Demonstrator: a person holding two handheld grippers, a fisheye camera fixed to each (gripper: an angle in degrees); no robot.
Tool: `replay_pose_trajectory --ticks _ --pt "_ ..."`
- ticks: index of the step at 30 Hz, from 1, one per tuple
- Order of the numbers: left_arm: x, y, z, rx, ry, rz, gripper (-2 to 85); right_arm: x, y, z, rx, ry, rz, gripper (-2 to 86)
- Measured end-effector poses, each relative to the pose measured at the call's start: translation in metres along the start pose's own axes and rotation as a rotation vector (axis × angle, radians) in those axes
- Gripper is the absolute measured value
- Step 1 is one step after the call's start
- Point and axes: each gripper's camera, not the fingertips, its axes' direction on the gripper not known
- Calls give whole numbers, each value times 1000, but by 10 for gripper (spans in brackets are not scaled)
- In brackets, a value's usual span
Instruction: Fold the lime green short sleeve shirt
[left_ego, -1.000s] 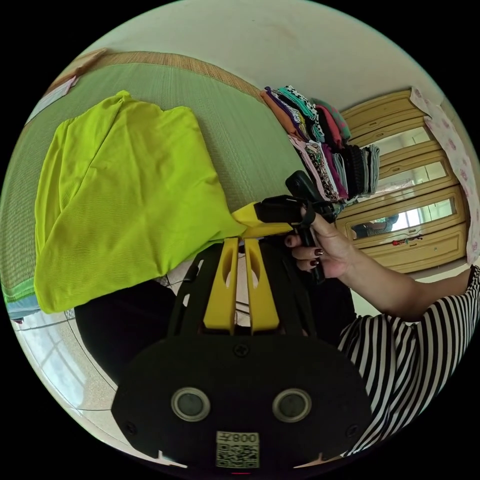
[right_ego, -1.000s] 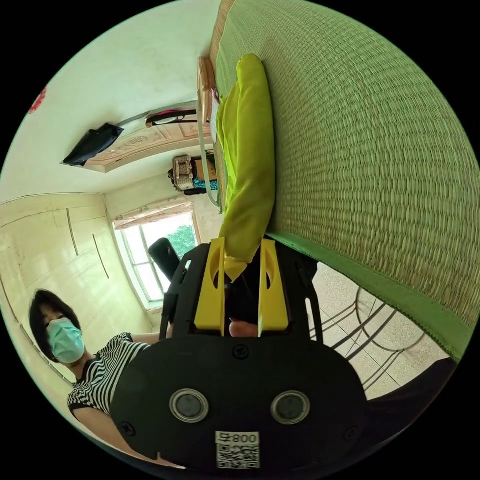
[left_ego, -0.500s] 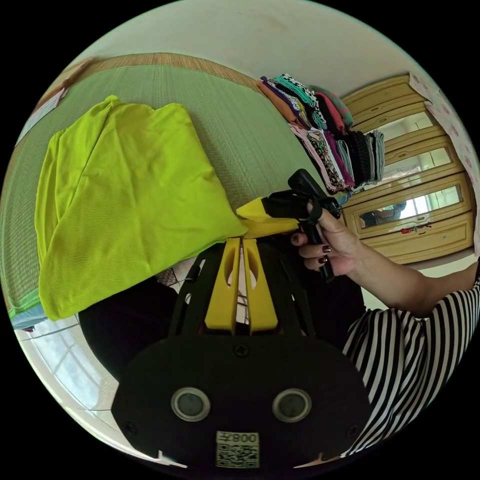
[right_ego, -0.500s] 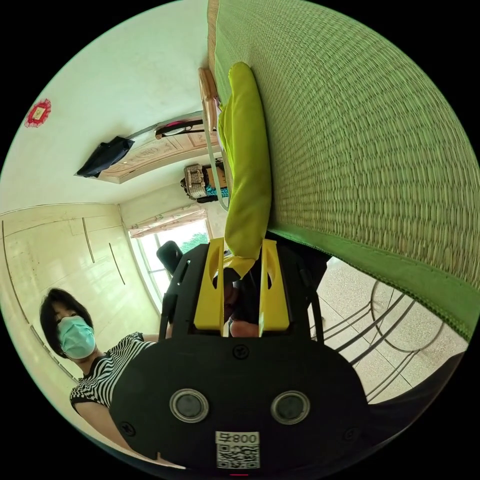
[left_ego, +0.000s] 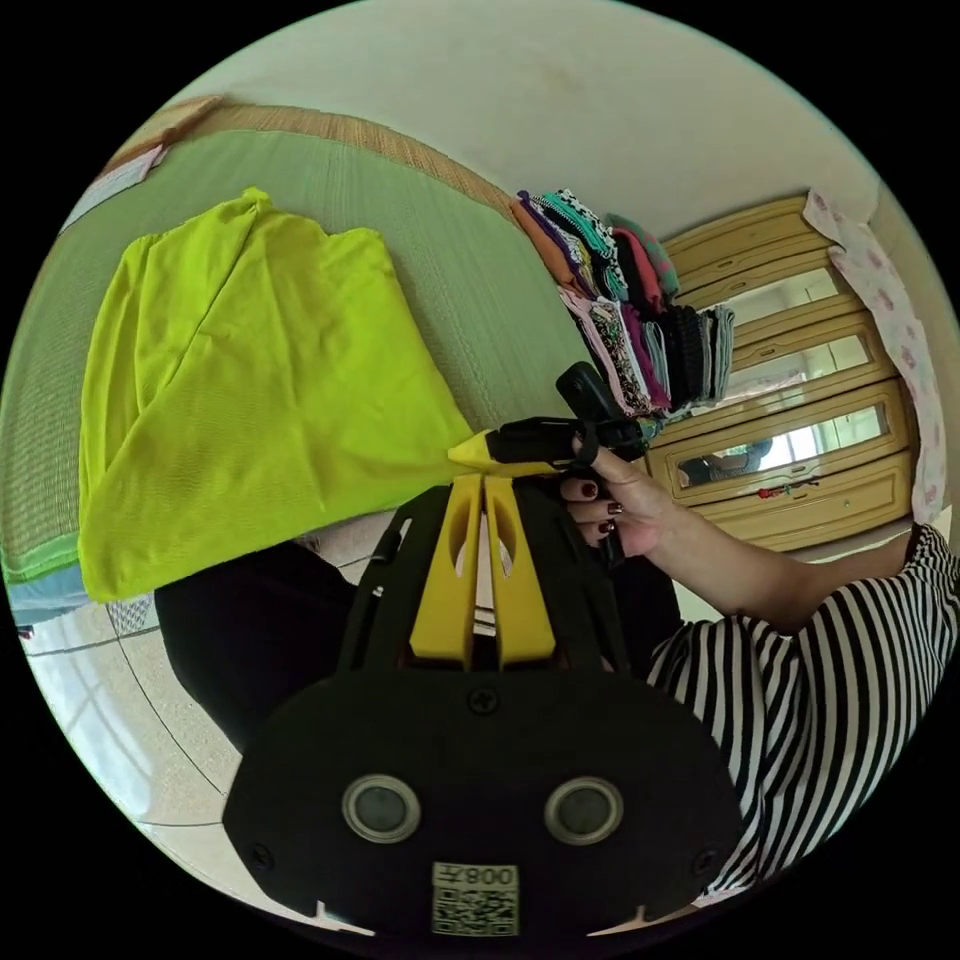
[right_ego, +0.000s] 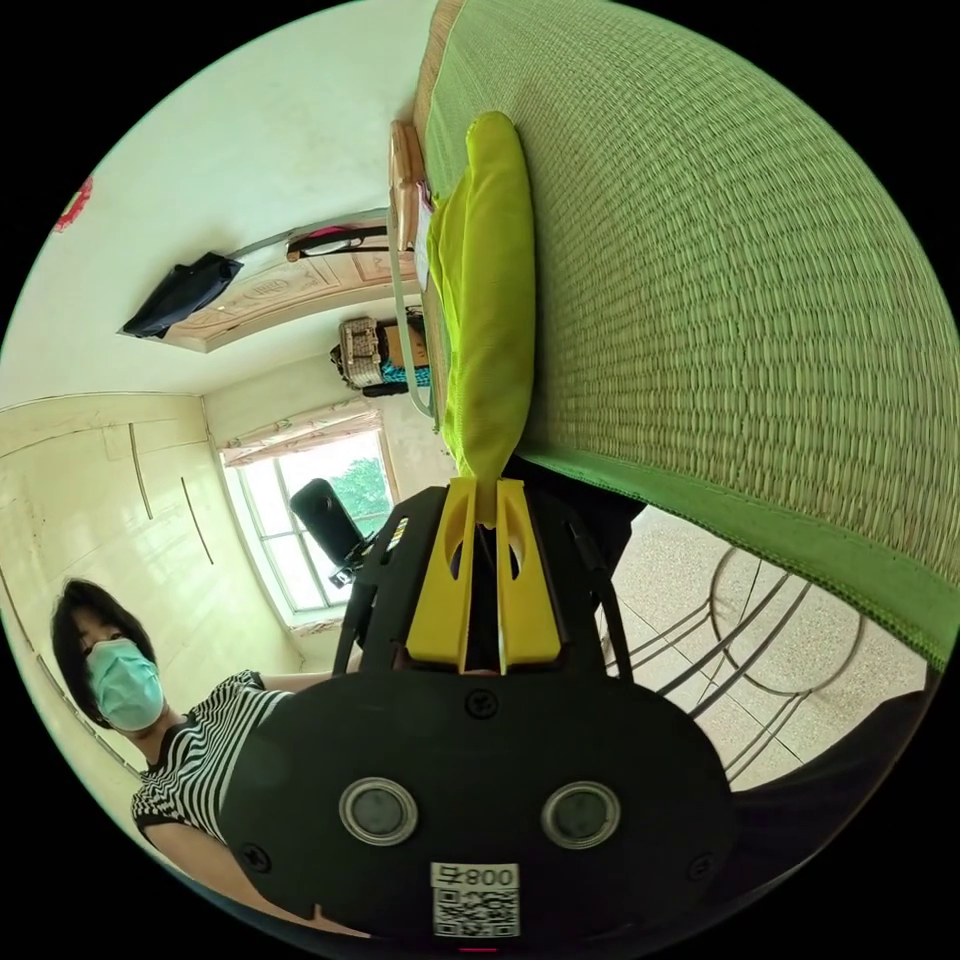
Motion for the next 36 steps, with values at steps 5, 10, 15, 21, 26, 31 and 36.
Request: replay_pose_trajectory --ticks 5,10,15,21,26,31,36 --pt "-81 73 -40 179 93 -170 11 -8 0 10 1 12 -6 29" --pt "-175 162 -66 370 174 -427 45 -11 1 20 5 18 -1 29" --pt "-250 227 -56 445 279 -586 107 -10 1 27 9 9 10 32" --pt "-323 263 -30 477 402 -674 128 -8 -3 33 1 9 17 44" --pt "-366 287 -19 509 433 -713 98 -1 -5 35 -1 16 28 62" --pt "-391 305 -12 517 455 -710 70 13 -7 28 6 16 43 76" --pt "-410 320 -8 518 463 -702 66 21 -13 24 7 28 40 87"
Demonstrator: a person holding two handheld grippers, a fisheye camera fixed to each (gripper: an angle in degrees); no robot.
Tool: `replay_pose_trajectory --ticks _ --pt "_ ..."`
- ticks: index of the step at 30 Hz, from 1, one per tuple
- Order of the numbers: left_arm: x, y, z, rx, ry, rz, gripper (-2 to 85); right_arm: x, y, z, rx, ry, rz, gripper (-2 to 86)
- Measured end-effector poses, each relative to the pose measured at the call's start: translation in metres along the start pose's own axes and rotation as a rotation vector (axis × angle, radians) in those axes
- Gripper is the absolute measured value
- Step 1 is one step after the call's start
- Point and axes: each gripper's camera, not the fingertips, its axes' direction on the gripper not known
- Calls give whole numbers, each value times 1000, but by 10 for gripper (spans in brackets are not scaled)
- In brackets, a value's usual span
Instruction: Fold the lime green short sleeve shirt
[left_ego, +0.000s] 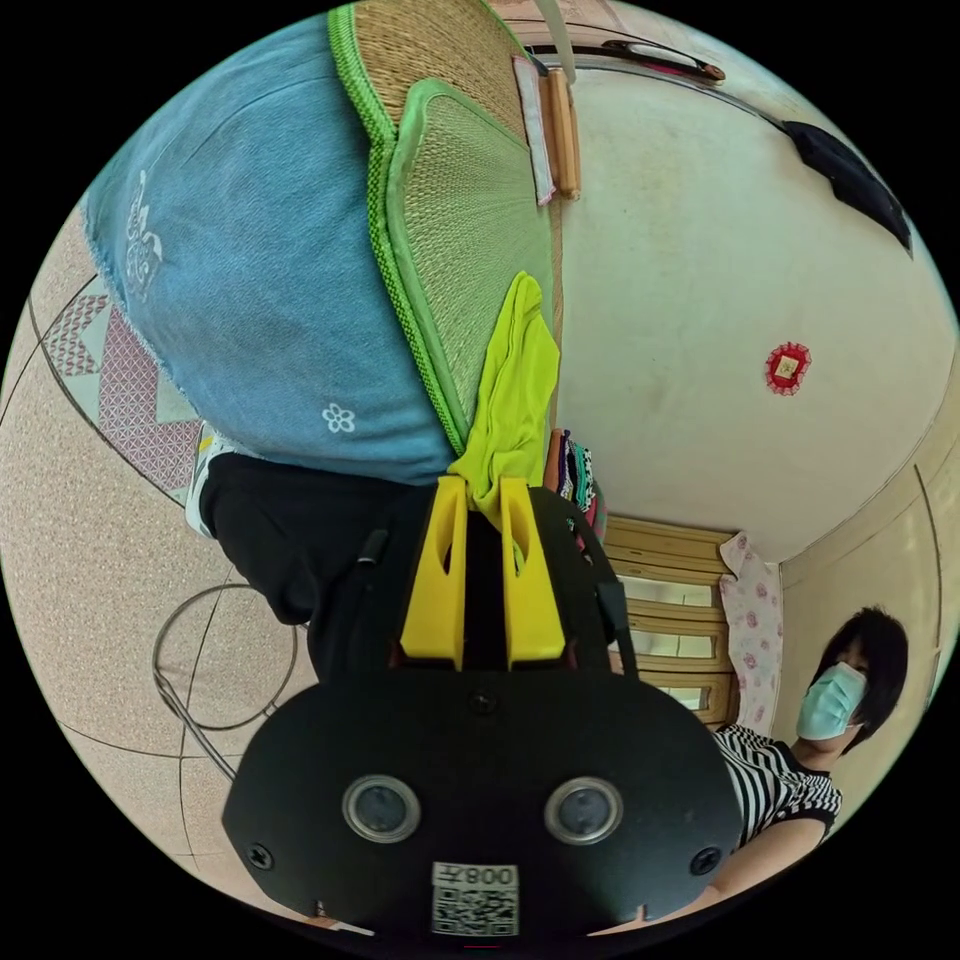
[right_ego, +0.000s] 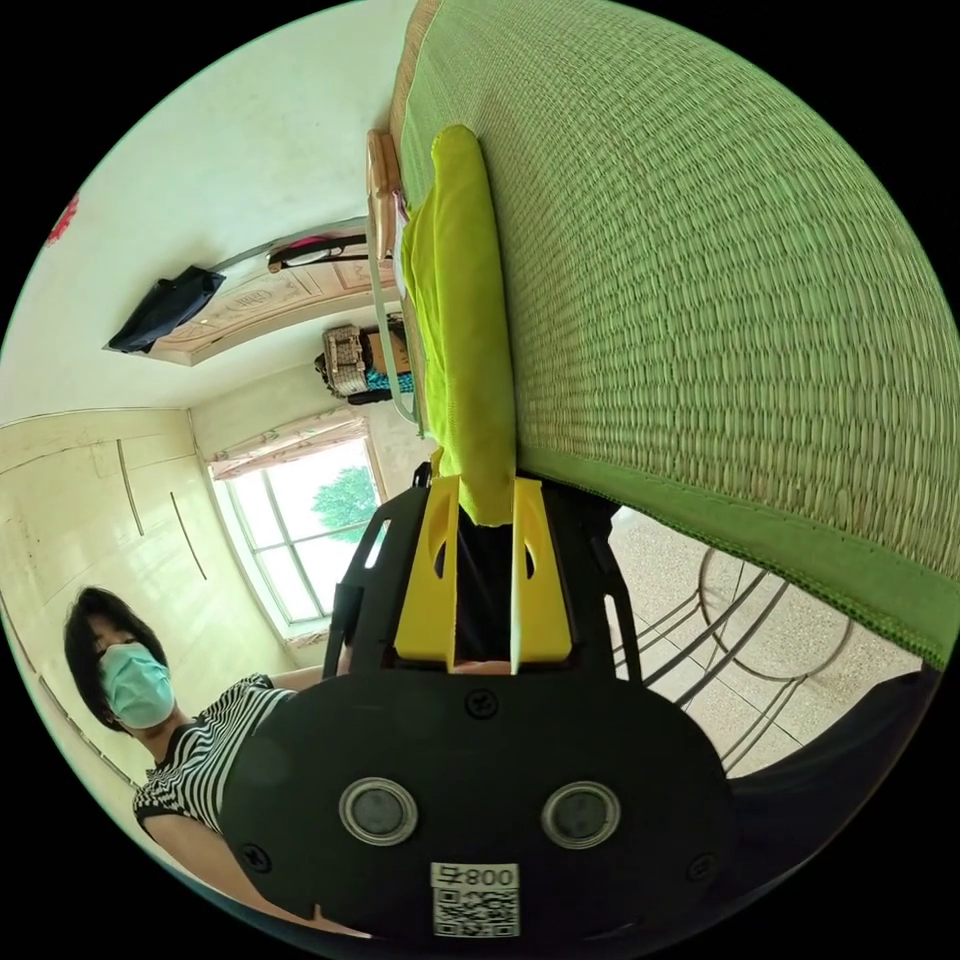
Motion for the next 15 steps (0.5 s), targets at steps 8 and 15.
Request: replay_pose_trajectory --ticks 8,15 --pt "-25 -10 -9 -7 33 -9 67 26 -14 9 -26 0 15 92" --pt "-28 -17 -14 -6 54 -17 47 45 -21 -1 -30 -47 22 62"
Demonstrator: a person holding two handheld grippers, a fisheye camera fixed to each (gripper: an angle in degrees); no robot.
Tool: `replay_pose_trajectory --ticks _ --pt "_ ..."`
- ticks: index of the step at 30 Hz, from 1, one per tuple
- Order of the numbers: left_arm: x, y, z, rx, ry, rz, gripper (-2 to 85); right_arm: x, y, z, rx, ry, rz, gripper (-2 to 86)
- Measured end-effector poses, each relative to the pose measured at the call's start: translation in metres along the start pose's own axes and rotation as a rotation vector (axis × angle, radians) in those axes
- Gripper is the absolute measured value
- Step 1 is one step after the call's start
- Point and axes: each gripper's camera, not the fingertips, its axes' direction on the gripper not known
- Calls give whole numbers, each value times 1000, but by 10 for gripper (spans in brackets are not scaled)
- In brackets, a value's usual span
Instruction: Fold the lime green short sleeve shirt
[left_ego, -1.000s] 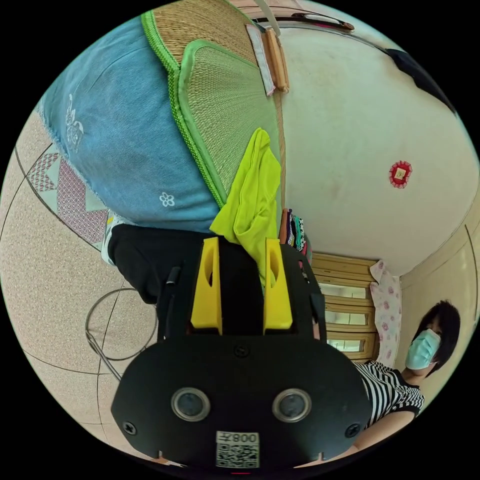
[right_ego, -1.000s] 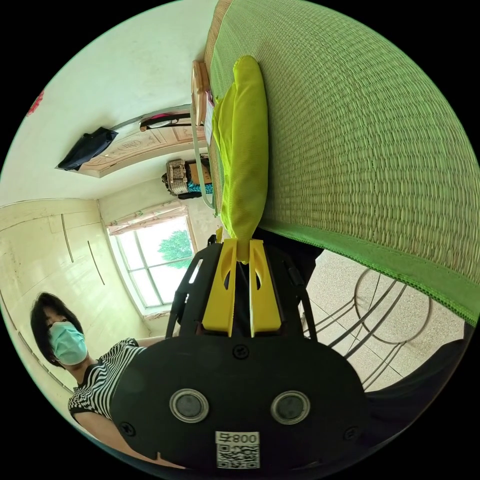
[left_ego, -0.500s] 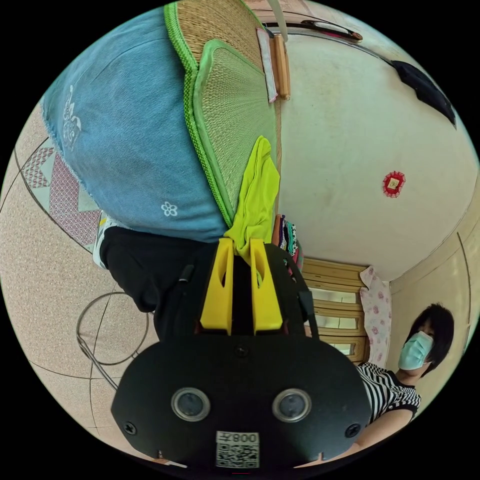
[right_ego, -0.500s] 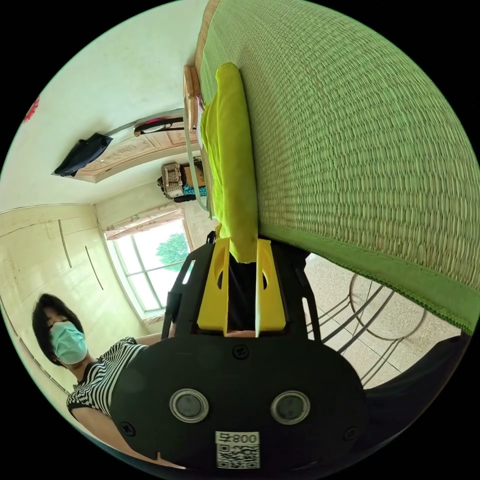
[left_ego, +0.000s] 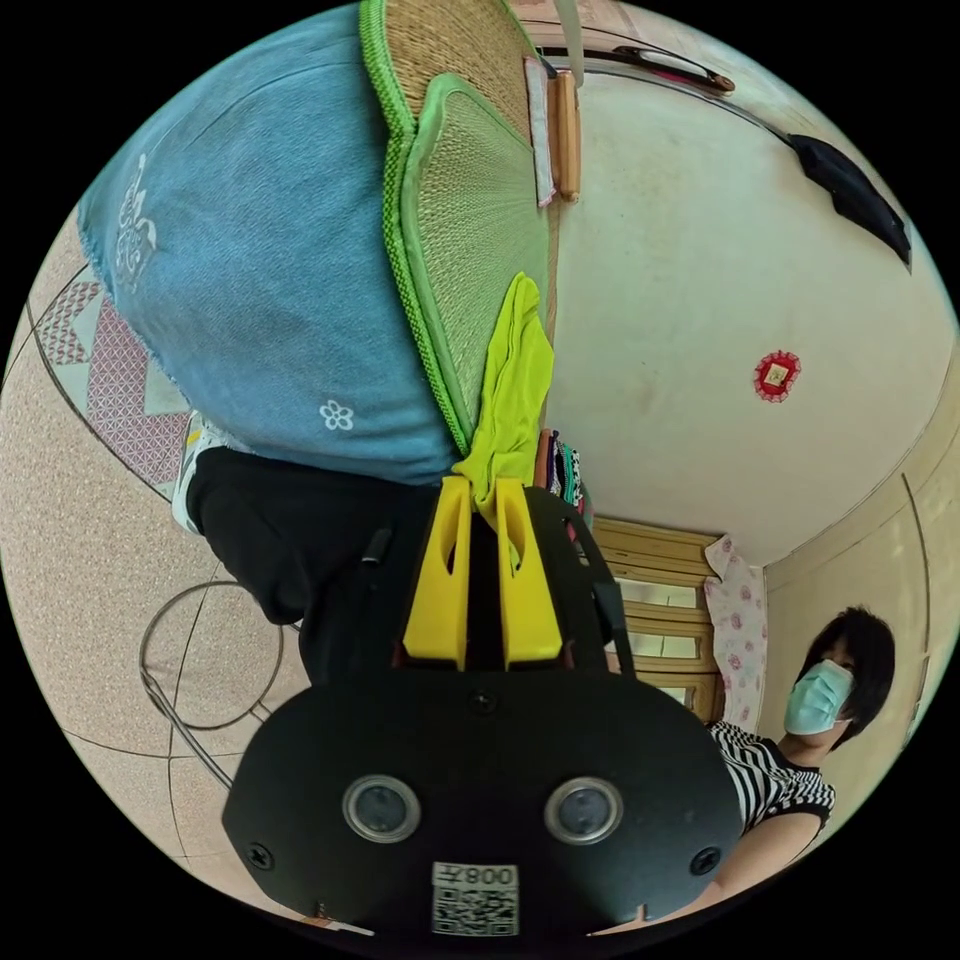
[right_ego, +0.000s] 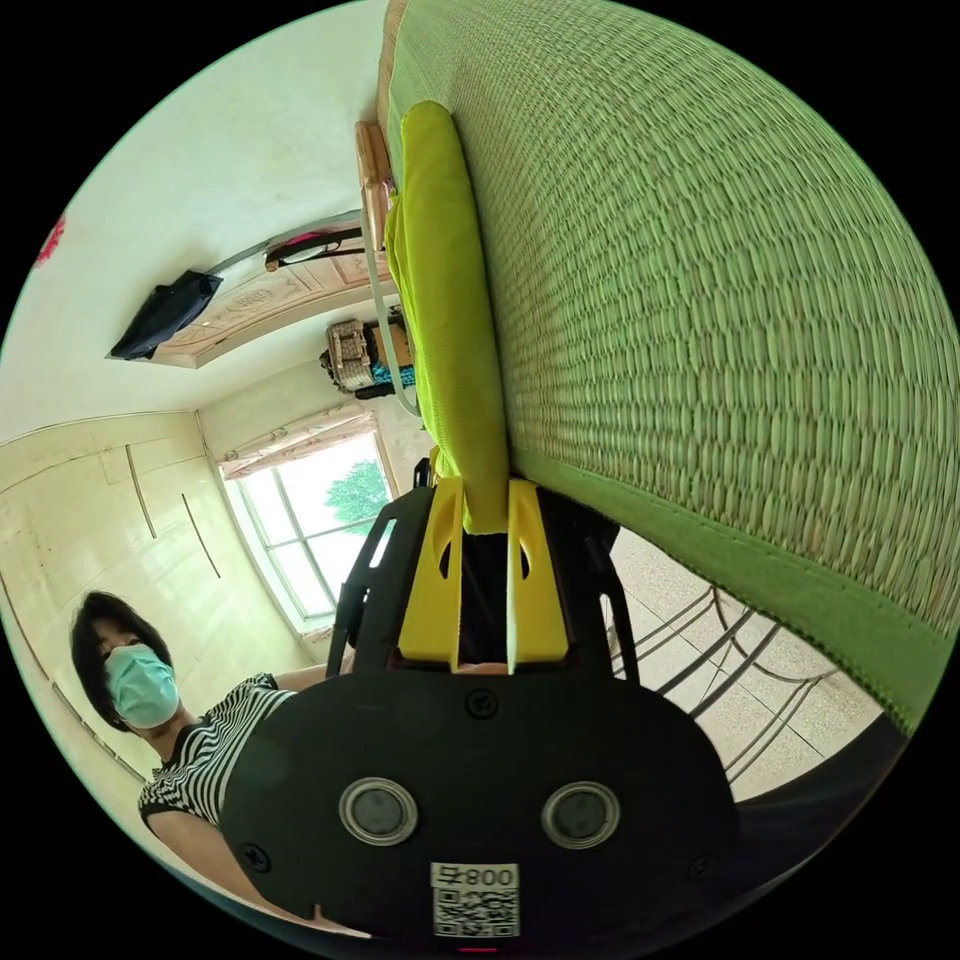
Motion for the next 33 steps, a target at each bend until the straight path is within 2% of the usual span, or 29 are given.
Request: replay_pose_trajectory --ticks 12,33 --pt "62 -11 1 0 21 87 25 8 4 -48 12 -76 -80 27" --pt "245 -24 60 -90 129 170 24 74 69 -184 51 -151 -188 21"
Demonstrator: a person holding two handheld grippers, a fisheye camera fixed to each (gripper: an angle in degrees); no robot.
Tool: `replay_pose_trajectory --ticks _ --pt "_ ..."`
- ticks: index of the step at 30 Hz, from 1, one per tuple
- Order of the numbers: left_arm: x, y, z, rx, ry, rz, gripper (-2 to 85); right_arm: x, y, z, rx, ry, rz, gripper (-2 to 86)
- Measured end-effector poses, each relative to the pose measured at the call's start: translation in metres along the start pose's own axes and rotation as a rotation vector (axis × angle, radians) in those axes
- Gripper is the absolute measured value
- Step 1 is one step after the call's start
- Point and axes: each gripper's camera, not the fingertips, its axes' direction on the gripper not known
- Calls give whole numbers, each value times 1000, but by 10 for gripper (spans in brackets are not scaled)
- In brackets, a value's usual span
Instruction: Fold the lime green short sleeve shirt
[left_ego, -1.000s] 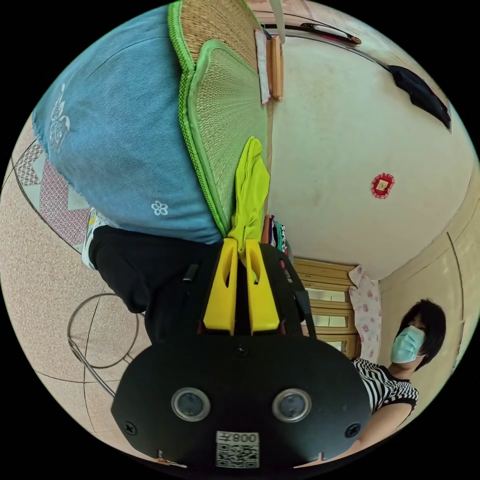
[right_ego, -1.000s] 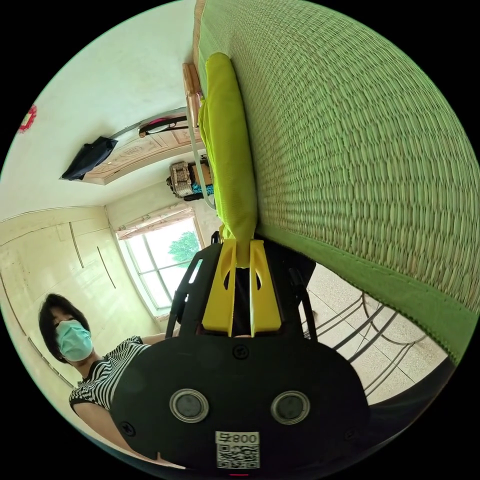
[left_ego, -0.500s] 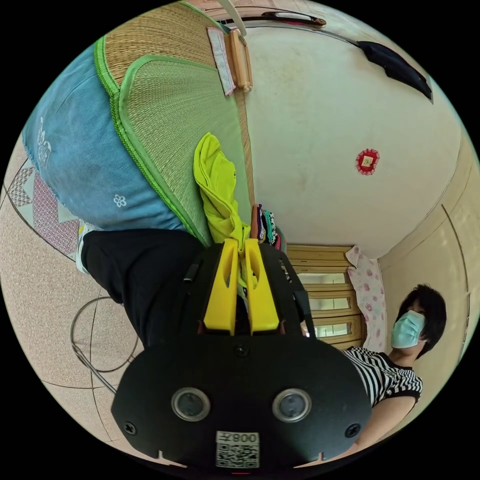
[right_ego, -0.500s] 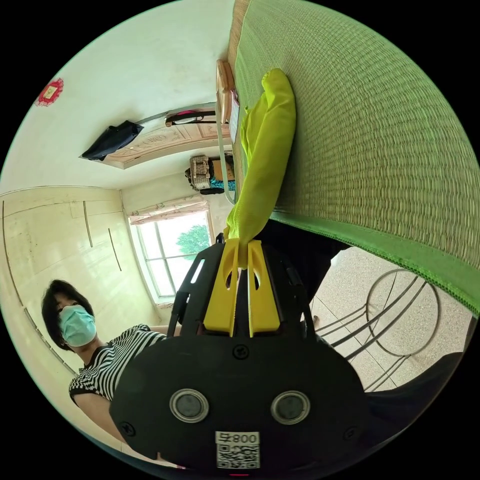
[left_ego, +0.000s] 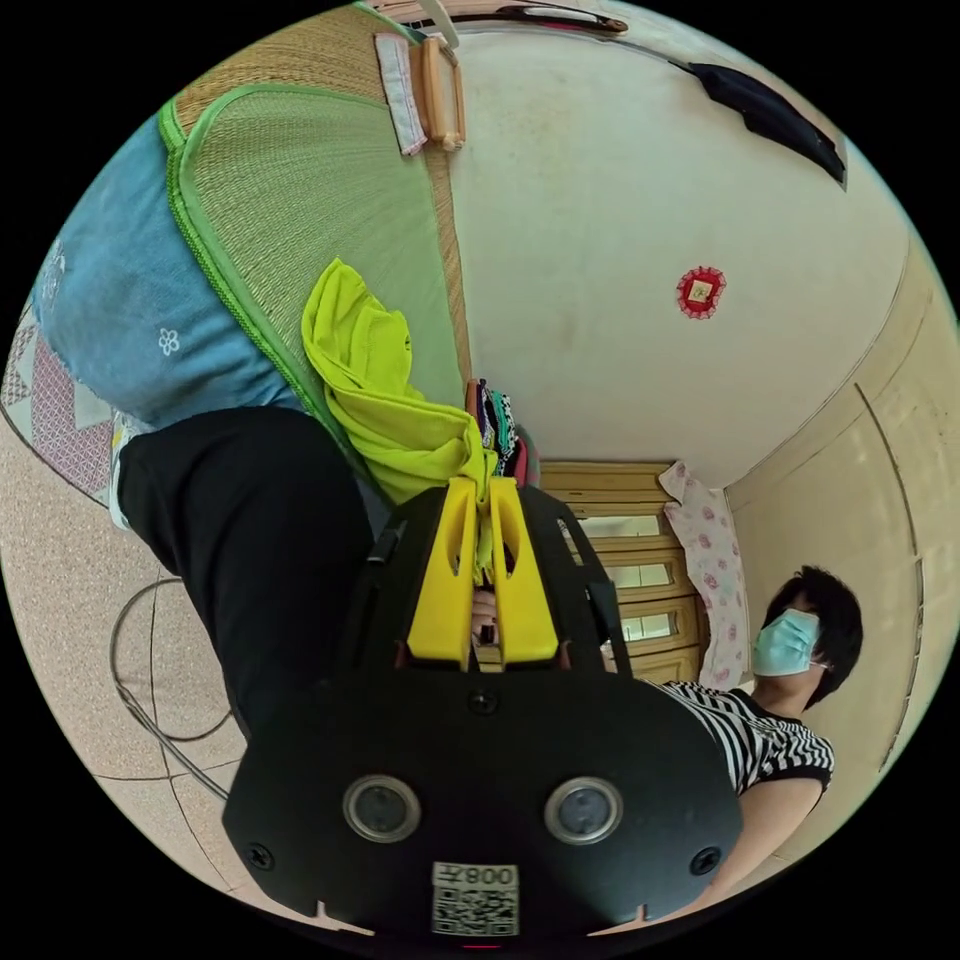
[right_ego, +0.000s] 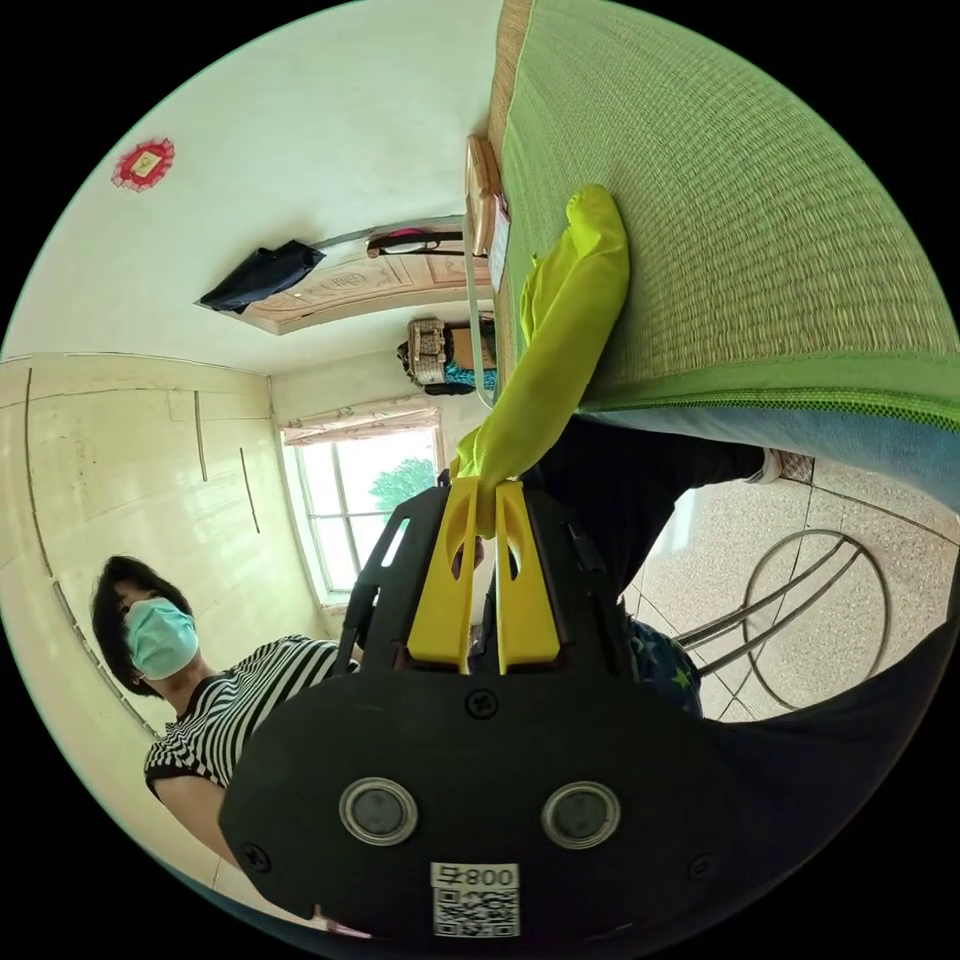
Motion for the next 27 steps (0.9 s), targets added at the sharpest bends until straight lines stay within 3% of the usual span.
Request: replay_pose_trajectory --ticks 12,27 --pt "176 -89 125 -116 107 166 23 -19 37 -133 133 -61 -175 18" --pt "388 -234 396 -343 199 201 22 -23 58 -361 371 -34 -310 18"
